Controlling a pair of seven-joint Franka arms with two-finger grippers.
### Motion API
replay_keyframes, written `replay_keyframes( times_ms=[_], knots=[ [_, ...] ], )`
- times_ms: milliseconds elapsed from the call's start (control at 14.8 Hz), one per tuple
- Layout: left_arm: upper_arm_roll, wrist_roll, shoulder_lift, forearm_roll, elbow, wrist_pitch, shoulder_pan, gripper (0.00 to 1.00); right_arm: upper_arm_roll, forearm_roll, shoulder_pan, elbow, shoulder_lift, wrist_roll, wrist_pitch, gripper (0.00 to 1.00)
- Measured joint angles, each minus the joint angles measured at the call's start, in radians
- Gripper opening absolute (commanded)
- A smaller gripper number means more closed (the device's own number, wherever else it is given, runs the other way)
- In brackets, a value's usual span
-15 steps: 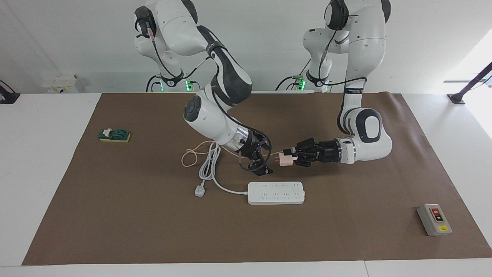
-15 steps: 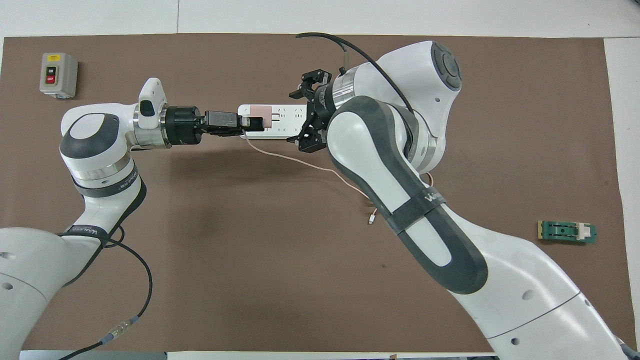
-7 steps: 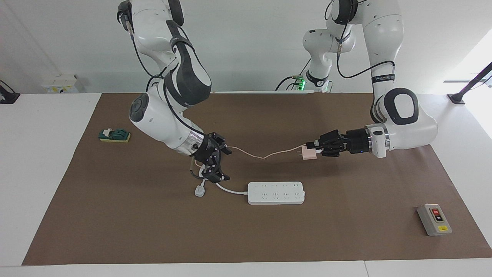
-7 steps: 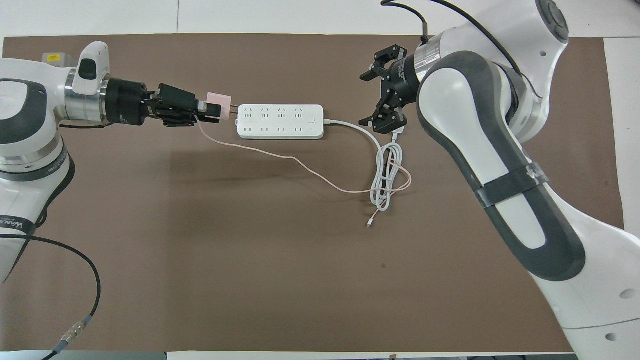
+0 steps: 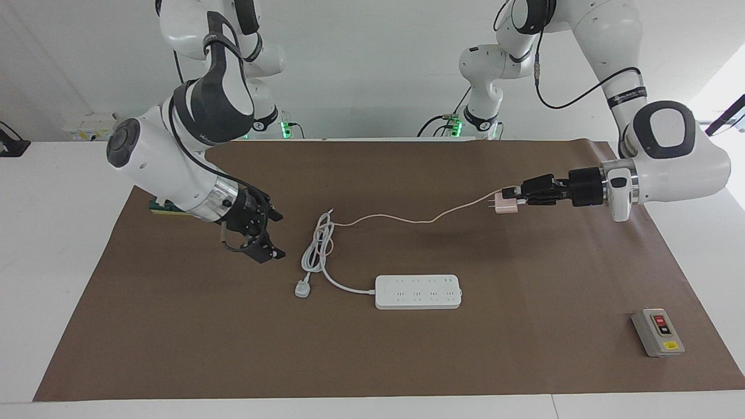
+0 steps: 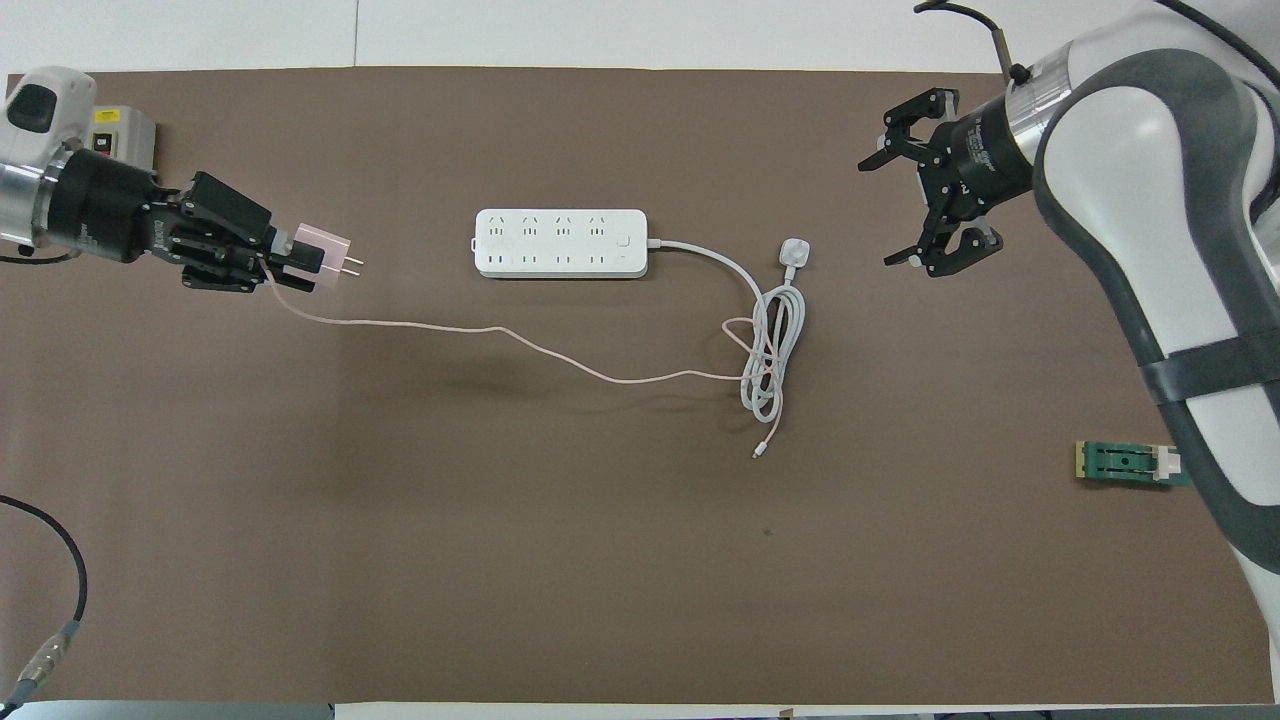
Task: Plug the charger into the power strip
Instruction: 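Pull the charger back with the left gripper while the right gripper withdraws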
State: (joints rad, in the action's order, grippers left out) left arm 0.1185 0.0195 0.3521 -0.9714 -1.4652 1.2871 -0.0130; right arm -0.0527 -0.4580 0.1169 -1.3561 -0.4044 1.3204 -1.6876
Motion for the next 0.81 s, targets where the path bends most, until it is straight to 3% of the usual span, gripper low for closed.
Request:
replay_keyframes(
  times_ms=[338, 608, 810],
  knots=[
    [-0.012, -0.169, -0.002, 0.256, 0.156, -0.127, 0.005, 0.0, 0.0, 0.13, -0.054, -0.005, 0.036, -0.374, 0.082, 1.0],
    [-0.029, -0.16, -0.014, 0.502, 0.23, -0.189, 0.021, 0.0, 0.0, 0.23, -0.07, -0.007, 0.042, -0.658, 0.101, 1.0],
    [-0.028, -0.132, -0.029, 0.593, 0.243, -0.179, 0.037, 0.0, 0.0, 0.292, -0.07, -0.007, 0.051, -0.805, 0.118, 1.0]
  ],
)
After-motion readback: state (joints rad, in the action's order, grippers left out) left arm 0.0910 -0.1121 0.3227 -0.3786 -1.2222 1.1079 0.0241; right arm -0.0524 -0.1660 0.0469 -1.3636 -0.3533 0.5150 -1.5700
